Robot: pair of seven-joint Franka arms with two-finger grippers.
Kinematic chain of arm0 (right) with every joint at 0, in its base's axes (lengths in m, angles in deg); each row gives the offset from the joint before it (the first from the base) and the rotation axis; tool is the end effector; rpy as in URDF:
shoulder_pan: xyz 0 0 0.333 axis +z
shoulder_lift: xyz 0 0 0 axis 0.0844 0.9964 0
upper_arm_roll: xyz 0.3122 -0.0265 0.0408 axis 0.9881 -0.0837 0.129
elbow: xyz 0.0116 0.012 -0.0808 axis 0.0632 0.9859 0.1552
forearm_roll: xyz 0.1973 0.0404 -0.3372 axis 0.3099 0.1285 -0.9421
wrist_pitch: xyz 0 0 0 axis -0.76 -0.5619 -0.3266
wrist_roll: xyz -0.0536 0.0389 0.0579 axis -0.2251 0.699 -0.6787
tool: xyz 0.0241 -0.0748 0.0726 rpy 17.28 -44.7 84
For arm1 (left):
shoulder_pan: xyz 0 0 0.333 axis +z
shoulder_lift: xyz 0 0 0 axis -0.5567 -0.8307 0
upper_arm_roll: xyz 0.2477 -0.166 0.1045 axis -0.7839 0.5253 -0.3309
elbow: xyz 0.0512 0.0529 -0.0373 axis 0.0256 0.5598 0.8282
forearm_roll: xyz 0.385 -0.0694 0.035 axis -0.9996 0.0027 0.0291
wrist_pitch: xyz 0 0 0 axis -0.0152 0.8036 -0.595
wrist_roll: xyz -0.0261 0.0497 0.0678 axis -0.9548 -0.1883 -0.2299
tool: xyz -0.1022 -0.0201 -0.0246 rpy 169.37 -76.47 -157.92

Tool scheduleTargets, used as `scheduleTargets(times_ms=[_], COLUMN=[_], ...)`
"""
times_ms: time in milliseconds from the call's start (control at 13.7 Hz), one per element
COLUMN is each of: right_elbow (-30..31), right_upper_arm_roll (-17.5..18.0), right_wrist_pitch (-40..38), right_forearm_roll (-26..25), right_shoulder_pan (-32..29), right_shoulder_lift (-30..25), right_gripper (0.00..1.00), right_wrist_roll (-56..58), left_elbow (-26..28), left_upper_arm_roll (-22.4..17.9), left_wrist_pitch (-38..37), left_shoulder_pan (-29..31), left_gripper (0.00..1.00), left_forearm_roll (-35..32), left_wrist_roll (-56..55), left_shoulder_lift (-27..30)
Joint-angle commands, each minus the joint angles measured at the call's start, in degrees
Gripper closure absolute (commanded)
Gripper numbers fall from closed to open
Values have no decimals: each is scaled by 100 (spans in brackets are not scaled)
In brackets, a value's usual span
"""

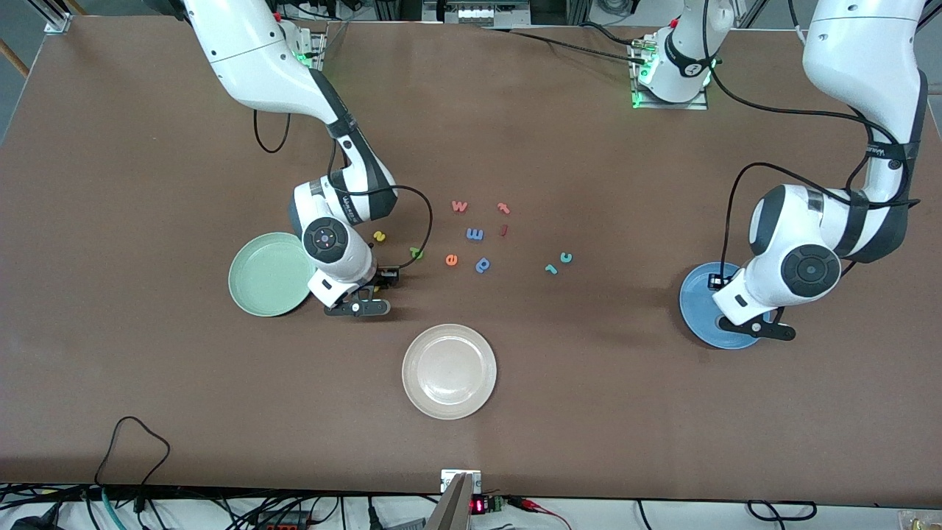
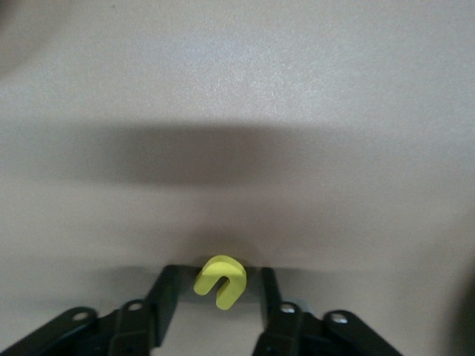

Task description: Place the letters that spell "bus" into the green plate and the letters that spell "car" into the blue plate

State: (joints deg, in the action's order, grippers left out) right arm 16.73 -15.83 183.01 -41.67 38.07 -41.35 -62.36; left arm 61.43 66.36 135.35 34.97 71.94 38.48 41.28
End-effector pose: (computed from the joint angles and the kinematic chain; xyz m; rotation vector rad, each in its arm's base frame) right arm 0.5963 0.3065 0.1767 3.1288 0.0887 -0.0901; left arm 0.6364 -0.0237 0.2618 -2.9177 0.2648 0.3214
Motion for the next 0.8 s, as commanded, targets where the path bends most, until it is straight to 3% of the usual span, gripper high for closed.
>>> scheduleTargets(times_ms=[0, 220, 366, 585, 732], right_elbow=[-91, -83, -56, 31, 259], right_upper_arm_roll=[-21, -12, -21, -29, -126], right_wrist_pitch=[12, 12, -14, -76, -486], right_forearm_roll=[-3, -3, -11, -11, -37], right_shoulder_pan=[-1, -1, -10, -19, -193], right_shoulder_lift=[113, 113, 104, -80, -526], right_gripper=[76, 93, 99, 100, 100], right_wrist_roll=[1, -17, 0, 71, 289], left_elbow=[-22, -14, 4, 590, 995], left_upper_arm_roll=[481, 1264, 1730, 2319, 2374], left_wrist_pitch=[-290, -388, -336, 451, 1015], left_shoulder_pan=[-97, -140, -176, -228, -334], left_gripper=[0, 0, 0, 0, 0], left_forearm_roll=[2, 370, 415, 389, 292], left_wrist_roll=[-35, -1533, -2536, -2619, -2628], left_shoulder_lift=[109, 127, 5, -58, -49])
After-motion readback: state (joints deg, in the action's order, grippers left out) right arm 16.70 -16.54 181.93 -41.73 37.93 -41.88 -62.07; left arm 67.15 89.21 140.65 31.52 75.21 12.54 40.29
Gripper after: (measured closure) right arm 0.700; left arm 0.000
